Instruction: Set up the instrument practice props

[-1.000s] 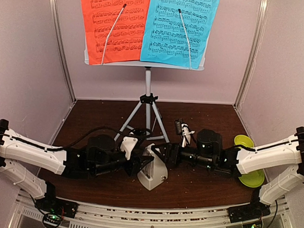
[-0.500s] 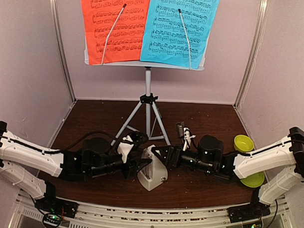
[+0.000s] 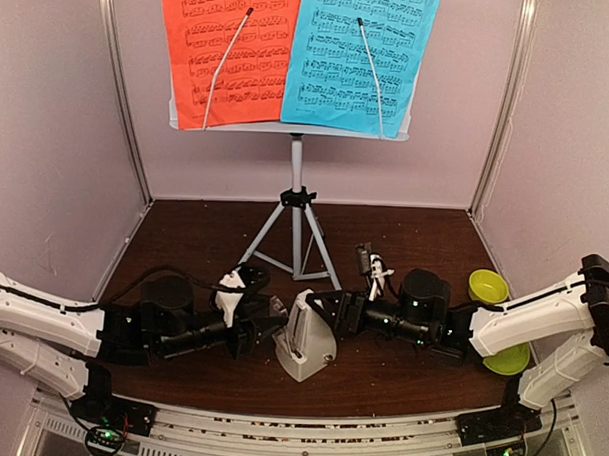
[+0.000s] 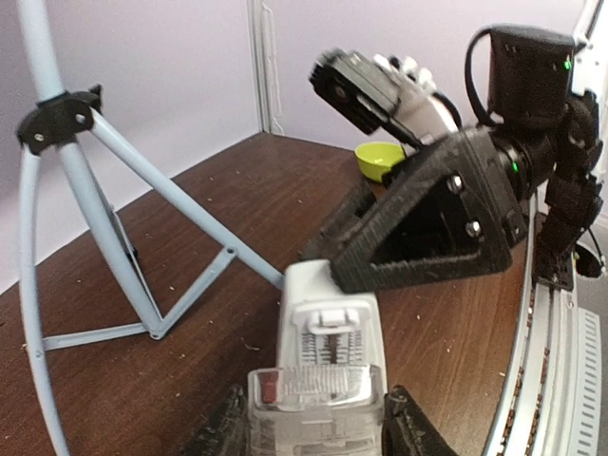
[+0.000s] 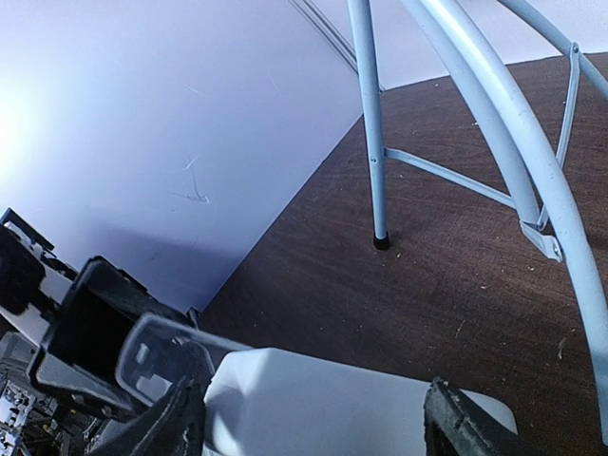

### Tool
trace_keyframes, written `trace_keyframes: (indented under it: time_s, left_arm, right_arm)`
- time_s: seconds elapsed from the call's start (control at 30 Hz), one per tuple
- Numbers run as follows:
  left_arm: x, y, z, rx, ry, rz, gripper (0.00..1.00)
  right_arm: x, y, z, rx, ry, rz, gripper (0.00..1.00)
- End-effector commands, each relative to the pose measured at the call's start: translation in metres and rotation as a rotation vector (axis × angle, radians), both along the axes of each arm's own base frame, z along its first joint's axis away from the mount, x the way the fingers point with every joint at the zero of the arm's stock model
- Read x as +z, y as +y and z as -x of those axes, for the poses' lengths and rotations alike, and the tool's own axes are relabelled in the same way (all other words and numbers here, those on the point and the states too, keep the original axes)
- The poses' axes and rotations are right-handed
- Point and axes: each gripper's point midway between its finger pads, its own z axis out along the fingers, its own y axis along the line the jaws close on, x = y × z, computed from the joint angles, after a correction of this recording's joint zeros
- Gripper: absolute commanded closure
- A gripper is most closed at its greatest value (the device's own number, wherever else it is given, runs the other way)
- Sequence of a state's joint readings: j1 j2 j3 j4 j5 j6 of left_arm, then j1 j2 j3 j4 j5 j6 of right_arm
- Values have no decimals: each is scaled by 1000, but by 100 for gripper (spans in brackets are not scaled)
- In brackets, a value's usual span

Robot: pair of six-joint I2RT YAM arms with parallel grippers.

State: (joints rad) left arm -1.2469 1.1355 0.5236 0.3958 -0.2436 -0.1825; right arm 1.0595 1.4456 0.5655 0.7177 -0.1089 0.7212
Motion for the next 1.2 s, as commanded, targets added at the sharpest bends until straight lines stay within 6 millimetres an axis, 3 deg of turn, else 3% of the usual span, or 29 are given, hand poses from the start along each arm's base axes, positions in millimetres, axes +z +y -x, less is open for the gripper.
trace_keyframes:
  time_s: [0.0, 0.13, 0.3, 0.4, 0.67, 0.83, 1.17]
  left_arm:
    - [30, 33, -27, 170, 19, 52, 88]
    - [17, 69, -52, 320, 103, -30, 87]
    - [-21, 137, -90, 583, 296, -134, 84]
    - [-36, 170, -100, 696, 371, -154, 84]
    - [-68, 224, -120, 818, 490, -180, 80]
    - [-91, 230, -138, 820, 573, -223, 80]
    - [-120, 218, -177, 824, 610, -329, 78]
  right_arm:
    - [-107, -38, 9, -21, 138, 397, 21]
    - [-98, -33, 10, -8, 122, 384, 20]
    - [-88, -29, 13, 5, 107, 375, 19]
    - [-84, -28, 13, 7, 98, 373, 18]
    - [-76, -25, 14, 22, 82, 361, 17]
    - [-68, -22, 15, 30, 71, 357, 16]
    - [-48, -20, 13, 28, 34, 361, 15]
